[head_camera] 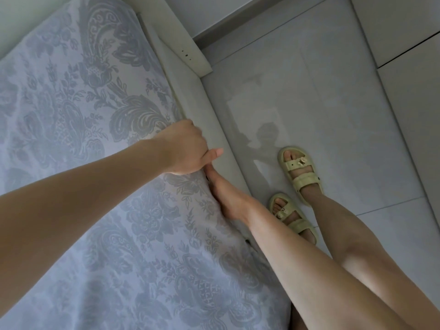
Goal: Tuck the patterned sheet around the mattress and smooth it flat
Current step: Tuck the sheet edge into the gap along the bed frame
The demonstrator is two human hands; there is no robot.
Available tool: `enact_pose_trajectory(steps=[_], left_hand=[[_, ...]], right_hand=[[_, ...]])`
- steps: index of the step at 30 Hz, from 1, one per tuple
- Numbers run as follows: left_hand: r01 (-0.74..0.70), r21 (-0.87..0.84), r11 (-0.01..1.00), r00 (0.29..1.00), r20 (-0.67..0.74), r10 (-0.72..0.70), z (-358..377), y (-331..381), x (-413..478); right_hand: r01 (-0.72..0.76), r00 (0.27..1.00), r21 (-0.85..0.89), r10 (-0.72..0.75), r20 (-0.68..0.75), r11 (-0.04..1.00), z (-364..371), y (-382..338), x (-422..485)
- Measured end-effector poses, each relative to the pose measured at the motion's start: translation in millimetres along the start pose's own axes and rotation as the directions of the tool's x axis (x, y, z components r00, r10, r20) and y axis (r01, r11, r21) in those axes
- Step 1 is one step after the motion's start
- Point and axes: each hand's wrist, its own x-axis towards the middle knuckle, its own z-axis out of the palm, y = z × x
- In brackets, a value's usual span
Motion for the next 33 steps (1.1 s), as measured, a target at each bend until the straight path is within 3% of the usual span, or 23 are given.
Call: enact_pose_trajectory(steps=[3, 6, 9, 14, 17, 19, 22, 25, 28, 33], left_hand=[[-0.009, -0.118, 0.993, 0.988, -0.154, -0.009, -14, -3, -6], [-0.013, -0.079, 0.997, 0.999, -0.044, 0.010, -12, 0, -13], [-0.028, 0.033, 0.999, 0.999, 0.040, 0.027, -8, 5, -7], [-0.036, 0.131, 0.991, 0.998, 0.059, 0.029, -3, 13, 3], [-0.023, 0.167, 0.986, 0.998, 0.060, 0.013, -5, 16, 4], [-0.010, 0.156, 0.988, 1.000, 0.020, 0.007, -7, 20, -1], [-0.050, 0.051, 0.997, 0.988, -0.144, 0.056, -6, 39, -15], [-0.086, -0.057, 0.995, 0.992, -0.101, 0.080, 4, 73, -29], [-0.101, -0.052, 0.994, 0.995, 0.009, 0.101, 17, 108, -38], [-0.040, 0.089, 0.995, 0.998, 0.058, 0.035, 31, 132, -28]], right_hand=[[-0.063, 0.997, 0.116, 0.068, -0.046, 0.991, -9, 6, -10], [-0.097, 0.967, 0.212, 0.142, -0.210, 0.972, -14, 23, -39], [0.011, 0.926, 0.154, 0.048, -0.373, 0.988, -14, 45, -61], [-0.098, 0.990, 0.006, 0.098, -0.105, 0.995, -5, 40, -47], [-0.125, 0.987, -0.017, 0.123, -0.099, 0.992, -8, 32, -43], [-0.116, 0.978, 0.042, 0.121, -0.167, 0.992, -9, 36, -55], [0.023, 0.906, 0.129, 0.034, -0.422, 0.991, -17, 57, -87], [0.135, 0.817, 0.076, -0.068, -0.572, 0.988, -33, 85, -124], [0.127, 0.853, 0.025, -0.097, -0.513, 0.992, -38, 104, -150], [0.100, 0.933, -0.119, -0.135, -0.333, 0.988, -31, 130, -160]])
